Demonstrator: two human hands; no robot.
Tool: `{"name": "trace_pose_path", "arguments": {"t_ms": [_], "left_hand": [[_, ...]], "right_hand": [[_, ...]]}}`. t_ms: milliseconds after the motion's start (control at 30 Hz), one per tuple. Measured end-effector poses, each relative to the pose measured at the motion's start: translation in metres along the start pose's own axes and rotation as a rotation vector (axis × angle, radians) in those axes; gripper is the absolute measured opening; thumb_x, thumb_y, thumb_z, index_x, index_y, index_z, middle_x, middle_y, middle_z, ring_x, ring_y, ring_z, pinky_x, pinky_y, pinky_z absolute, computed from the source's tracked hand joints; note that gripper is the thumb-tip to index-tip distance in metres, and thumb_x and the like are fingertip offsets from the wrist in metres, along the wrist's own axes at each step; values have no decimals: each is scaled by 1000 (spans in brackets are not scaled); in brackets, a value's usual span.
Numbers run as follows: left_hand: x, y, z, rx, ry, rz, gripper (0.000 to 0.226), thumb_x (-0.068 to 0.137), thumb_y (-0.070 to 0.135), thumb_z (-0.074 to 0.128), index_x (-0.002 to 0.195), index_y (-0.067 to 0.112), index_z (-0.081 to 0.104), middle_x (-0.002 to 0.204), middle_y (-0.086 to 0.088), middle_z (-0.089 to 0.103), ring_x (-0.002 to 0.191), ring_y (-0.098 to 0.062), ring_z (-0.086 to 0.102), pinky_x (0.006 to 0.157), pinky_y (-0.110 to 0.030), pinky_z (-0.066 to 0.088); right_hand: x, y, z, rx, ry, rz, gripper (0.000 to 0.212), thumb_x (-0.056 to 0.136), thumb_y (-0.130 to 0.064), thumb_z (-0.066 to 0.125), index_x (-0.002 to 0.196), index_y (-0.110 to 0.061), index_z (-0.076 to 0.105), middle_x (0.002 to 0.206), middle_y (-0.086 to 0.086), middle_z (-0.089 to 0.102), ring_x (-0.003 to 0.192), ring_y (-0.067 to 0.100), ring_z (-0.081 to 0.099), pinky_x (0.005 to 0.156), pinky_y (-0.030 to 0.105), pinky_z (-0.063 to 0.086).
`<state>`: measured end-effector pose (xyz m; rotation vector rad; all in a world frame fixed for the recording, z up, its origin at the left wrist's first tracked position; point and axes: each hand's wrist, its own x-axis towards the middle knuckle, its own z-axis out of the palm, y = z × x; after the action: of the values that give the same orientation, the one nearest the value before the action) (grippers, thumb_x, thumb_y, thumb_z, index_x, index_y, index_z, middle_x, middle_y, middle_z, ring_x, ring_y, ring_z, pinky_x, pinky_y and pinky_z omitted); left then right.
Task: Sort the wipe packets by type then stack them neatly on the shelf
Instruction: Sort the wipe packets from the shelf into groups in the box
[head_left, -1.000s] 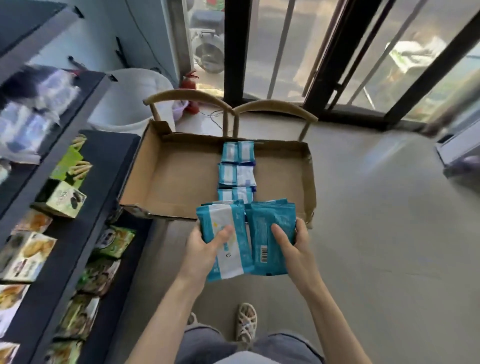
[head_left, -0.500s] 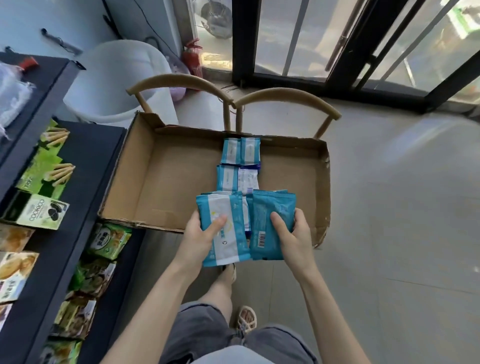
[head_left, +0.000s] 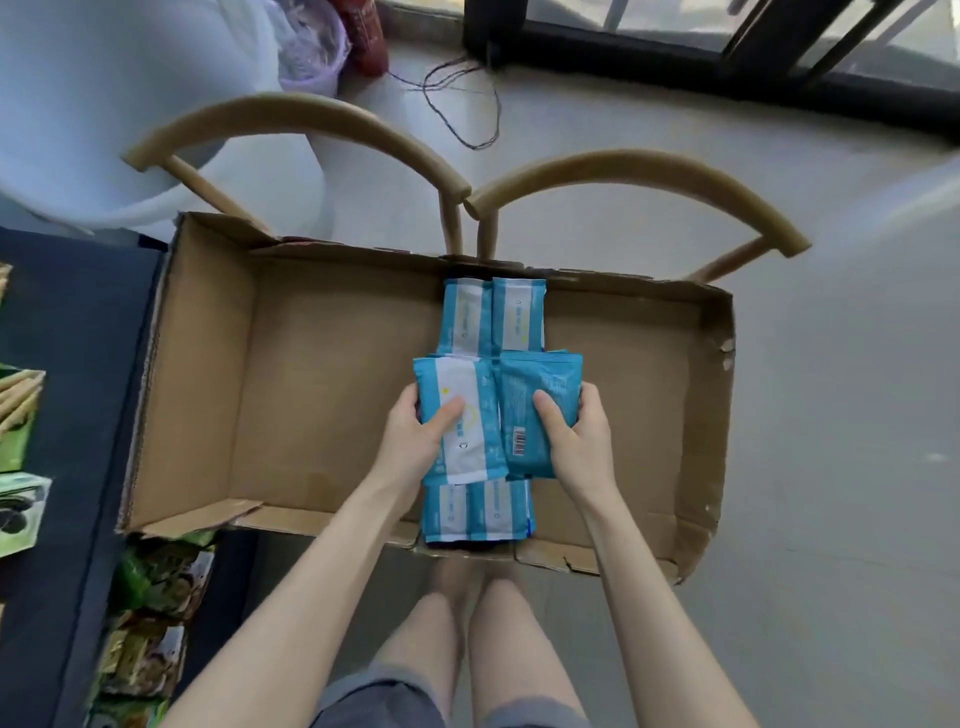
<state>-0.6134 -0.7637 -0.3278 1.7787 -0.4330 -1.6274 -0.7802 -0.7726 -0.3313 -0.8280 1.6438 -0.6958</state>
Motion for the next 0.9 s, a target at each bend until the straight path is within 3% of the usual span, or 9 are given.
{"name": "trace_pose_path", "arguments": {"t_ms": [133,300,433,567,633,667,700,767,900], "left_hand": [[71,-1,7,-13,39,-17,26,89,15,64,113,10,55,102,-2,69,82,-11,70,63,-24,56],[152,-10,18,29,59,28,23,89,14,64,111,10,56,100,0,68,79,-7,69,63,-22,55],[201,-21,24,112,81,117,29,89,17,64,116,10,56,105,0,66,87,-6,67,69,-19,55],[229,-37,24,363,152,226,38,90,36,61,123,17,55,126,3,35,108,0,45,90,-8,39],[236,-47,22,438,118,268,51,90,49,54,133,23,47,138,4,31,126,-6,37,106,-27,34],[237,-50,22,417,70,276,52,91,51,51,136,26,42,140,4,37,128,-8,40,107,-37,37],[237,-51,23,360,18,265,50,93,48,49,137,27,39,137,3,46,123,-10,49,102,-40,44],[236,-50,24,324,-35,253,42,97,39,47,136,28,37,125,5,58,109,-6,60,92,-30,51],[232,-38,21,438,-26,245,33,97,42,46,129,38,38,114,16,61,99,4,60,79,-12,47]], "right_hand": [[66,11,16,-4,1,11,15,95,-23,56,104,-16,48,92,-13,60,73,-9,60,60,11,46],[139,34,38,-52,17,-10,14,95,-23,57,104,-18,48,96,-7,59,80,-2,58,64,12,45],[184,52,52,-176,53,-49,17,94,-26,57,105,-20,45,109,-3,40,97,6,46,81,12,40],[203,70,62,-394,165,-49,40,95,-38,52,126,-15,45,132,2,33,119,14,29,107,36,23],[207,79,65,-464,157,-88,57,96,-47,44,144,-20,31,148,0,30,134,17,27,110,41,14],[209,83,65,-455,116,-108,63,95,-50,40,148,-22,22,151,-2,31,137,17,28,112,41,15],[211,85,64,-431,71,-117,67,95,-52,37,150,-22,15,151,-3,33,137,17,32,114,42,18],[214,88,62,-399,20,-110,71,93,-55,36,151,-24,10,150,-3,35,134,18,38,111,45,30],[216,80,56,-464,-25,-103,72,90,-60,34,149,-26,12,146,-2,41,129,20,44,104,47,39]]}}
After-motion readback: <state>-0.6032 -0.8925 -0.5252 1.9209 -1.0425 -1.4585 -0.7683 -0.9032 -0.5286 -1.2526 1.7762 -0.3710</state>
